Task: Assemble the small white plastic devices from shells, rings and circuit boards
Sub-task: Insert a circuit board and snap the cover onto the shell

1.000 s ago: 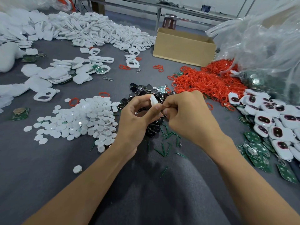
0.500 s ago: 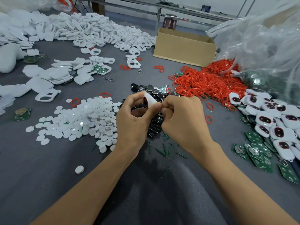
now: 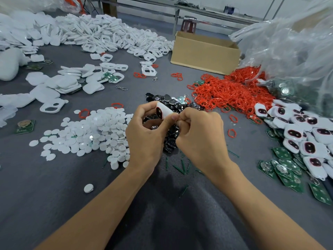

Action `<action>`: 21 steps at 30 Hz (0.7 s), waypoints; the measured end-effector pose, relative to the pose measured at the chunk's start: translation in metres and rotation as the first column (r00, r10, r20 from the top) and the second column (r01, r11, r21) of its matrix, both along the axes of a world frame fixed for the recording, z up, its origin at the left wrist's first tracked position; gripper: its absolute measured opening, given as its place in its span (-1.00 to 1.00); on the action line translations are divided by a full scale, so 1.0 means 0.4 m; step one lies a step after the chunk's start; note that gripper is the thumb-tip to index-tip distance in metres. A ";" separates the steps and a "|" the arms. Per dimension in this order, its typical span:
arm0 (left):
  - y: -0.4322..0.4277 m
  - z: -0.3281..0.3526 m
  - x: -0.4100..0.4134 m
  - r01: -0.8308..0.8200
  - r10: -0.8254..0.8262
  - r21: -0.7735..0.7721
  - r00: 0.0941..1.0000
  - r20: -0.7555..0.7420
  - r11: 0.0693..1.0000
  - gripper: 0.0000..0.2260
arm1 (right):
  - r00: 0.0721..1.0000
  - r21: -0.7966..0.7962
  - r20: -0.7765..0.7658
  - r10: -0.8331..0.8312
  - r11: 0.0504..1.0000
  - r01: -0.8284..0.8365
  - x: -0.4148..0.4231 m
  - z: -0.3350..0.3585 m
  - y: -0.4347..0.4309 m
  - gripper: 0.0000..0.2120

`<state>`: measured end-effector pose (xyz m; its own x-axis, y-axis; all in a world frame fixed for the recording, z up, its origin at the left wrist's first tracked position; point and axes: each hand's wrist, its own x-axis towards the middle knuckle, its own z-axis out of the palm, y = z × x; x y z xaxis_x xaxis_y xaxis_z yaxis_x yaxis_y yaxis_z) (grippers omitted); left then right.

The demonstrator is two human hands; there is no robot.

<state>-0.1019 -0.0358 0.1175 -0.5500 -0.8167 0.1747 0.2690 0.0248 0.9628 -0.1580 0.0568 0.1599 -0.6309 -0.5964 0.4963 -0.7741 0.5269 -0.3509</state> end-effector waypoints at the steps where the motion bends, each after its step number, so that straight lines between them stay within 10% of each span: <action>1: 0.000 0.000 0.000 -0.008 0.008 -0.008 1.000 0.002 1.000 -0.64 | 1.000 -0.002 0.001 -0.002 1.000 0.002 0.001 -0.001 0.000 -0.92; 15: -0.019 0.004 -0.007 -0.063 0.065 0.038 0.997 -0.036 0.997 -0.65 | 0.990 -0.209 0.134 0.051 0.978 -0.022 -0.006 -0.026 -0.009 -0.91; 21: -0.045 -0.006 -0.009 0.016 -0.007 0.111 0.997 -0.080 0.994 -0.73 | 0.975 0.072 0.203 -0.090 0.994 0.077 -0.063 -0.008 0.016 -0.78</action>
<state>-0.1056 -0.0539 0.1152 -0.5471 -0.8274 0.1264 0.3444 -0.0850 0.9350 -0.1830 0.0631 0.1568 -0.7642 -0.5633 0.3142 -0.6414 0.6126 -0.4618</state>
